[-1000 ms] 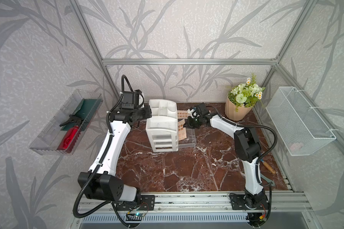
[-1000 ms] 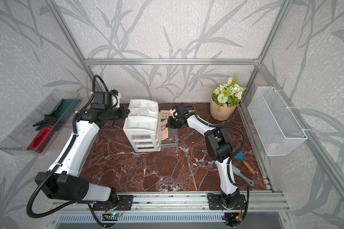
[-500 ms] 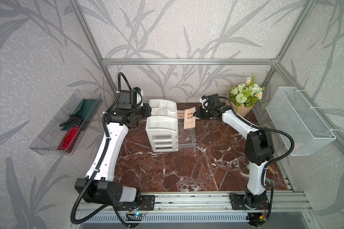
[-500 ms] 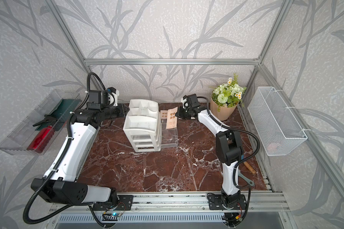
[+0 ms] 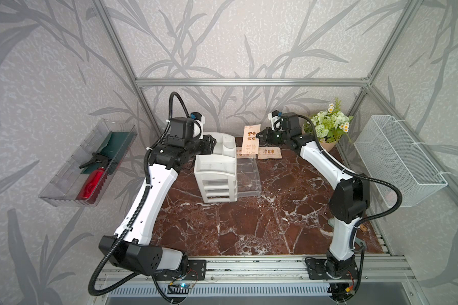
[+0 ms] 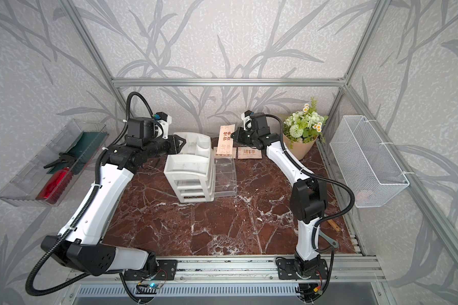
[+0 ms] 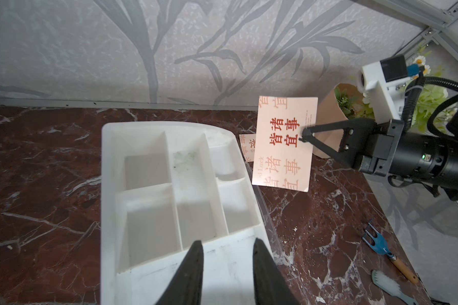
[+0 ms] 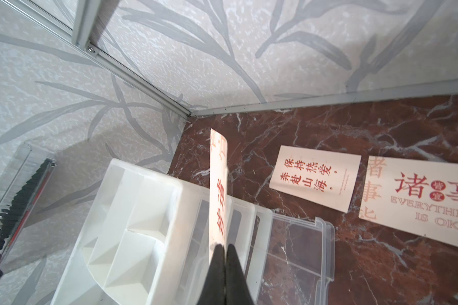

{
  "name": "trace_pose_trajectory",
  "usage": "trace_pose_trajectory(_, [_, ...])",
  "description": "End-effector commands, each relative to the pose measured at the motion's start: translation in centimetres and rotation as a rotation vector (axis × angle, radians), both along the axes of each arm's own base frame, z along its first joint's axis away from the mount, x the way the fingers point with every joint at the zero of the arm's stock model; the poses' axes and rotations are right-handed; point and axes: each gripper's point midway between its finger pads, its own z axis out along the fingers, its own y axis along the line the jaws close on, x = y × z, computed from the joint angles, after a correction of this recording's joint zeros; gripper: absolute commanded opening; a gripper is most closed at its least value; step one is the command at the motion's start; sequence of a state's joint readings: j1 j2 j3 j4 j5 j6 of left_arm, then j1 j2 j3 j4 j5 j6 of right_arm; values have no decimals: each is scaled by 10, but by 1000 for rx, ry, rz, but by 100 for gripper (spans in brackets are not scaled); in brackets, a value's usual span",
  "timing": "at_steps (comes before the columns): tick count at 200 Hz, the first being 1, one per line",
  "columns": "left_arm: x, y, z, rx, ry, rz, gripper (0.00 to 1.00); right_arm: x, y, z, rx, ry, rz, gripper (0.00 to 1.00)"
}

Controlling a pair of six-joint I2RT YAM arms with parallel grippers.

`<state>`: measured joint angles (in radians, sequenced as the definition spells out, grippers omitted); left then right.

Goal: Take the postcards out of the drawer
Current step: Pick up the postcard from the drawer, then place the postcard at the center of the board.

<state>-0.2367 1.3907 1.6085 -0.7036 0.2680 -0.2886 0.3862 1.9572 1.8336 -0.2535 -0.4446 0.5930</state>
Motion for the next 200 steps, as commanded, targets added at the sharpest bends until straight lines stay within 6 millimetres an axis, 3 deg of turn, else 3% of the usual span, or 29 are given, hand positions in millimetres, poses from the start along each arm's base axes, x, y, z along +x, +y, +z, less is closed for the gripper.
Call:
trace_pose_trajectory(1, [-2, -8, 19, -80, -65, -6, 32, 2, -4, 61, 113, -124, -55, 2])
trace_pose_trajectory(40, [-3, -19, 28, -189, -107, -16, 34, 8, -8, 79, 257, -154, -132, 2])
trace_pose_trajectory(109, [6, -41, 21, -320, -91, -63, 37, -1, 1, 99, 406, -201, -180, 1])
trace_pose_trajectory(200, [22, -50, 14, -404, -74, -55, 42, -25, 45, 119, 604, -210, -114, 2])
